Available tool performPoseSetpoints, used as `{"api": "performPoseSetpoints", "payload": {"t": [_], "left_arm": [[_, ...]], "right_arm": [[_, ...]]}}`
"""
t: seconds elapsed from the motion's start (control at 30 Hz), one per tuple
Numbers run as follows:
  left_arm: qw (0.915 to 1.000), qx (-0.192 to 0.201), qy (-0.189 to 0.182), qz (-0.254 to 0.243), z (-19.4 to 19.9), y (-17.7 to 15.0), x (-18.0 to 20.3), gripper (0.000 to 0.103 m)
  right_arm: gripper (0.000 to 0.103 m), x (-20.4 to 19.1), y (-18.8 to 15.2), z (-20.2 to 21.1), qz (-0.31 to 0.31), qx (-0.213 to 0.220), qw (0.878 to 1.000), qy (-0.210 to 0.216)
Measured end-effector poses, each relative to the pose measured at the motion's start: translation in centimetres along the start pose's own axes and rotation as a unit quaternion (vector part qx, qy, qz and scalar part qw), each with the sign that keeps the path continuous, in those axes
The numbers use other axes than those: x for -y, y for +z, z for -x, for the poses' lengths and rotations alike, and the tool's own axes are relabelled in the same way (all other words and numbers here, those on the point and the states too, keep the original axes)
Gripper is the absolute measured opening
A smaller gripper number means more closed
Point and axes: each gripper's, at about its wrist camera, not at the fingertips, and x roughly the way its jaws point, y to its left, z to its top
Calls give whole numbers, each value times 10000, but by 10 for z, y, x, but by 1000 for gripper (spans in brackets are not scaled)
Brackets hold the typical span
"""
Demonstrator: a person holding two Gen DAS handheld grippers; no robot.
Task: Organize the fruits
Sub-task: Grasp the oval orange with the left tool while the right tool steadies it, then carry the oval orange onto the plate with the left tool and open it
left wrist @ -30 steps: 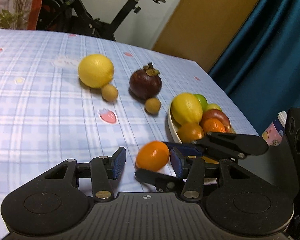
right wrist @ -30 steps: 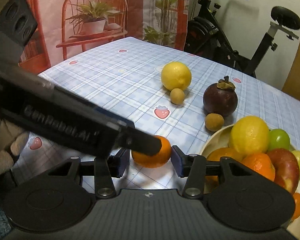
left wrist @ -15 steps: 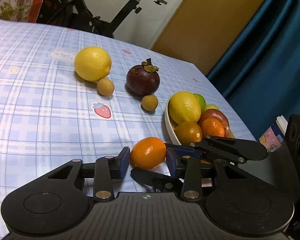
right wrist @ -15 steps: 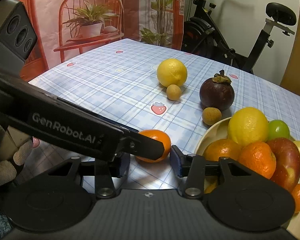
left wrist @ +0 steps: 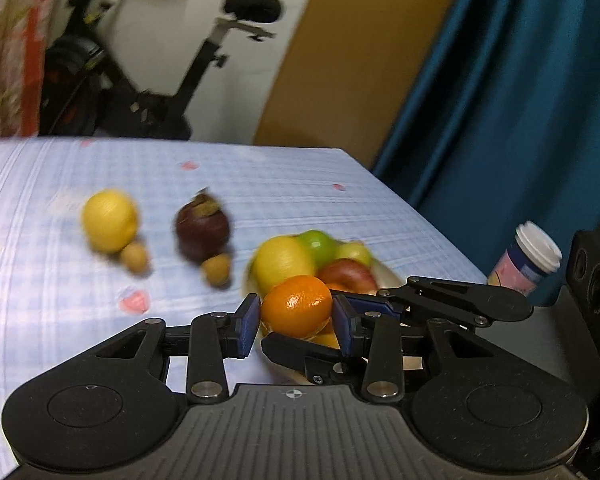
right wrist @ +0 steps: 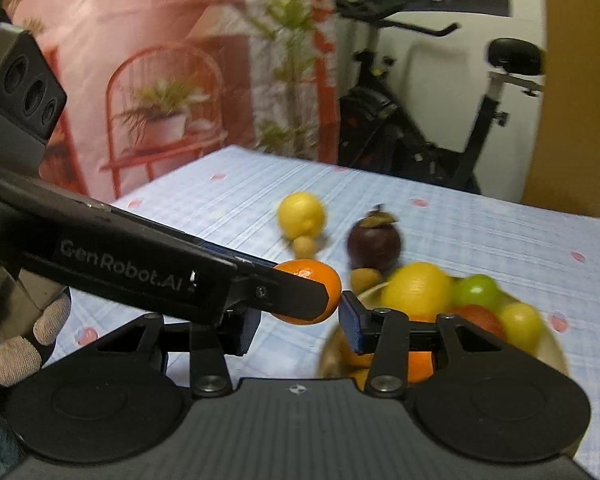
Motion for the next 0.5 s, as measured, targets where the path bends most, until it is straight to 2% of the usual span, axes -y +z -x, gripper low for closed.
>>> {"api": "performPoseSetpoints", "payload": {"t": [0.2, 0.33, 0.5], "left_arm": [[9981, -301, -192, -506, -28, 11, 48, 42], [9937, -501, -214, -982, -55, 16, 80, 42], [9899, -731, -223, -1198, -92, 26, 92, 42]], "right_arm": [[46, 35, -11, 36, -541, 183, 9978, -338], [46, 64, -23, 53, -930, 221, 9936, -595], [46, 96, -26, 54, -1156, 163, 9897, -832]]}}
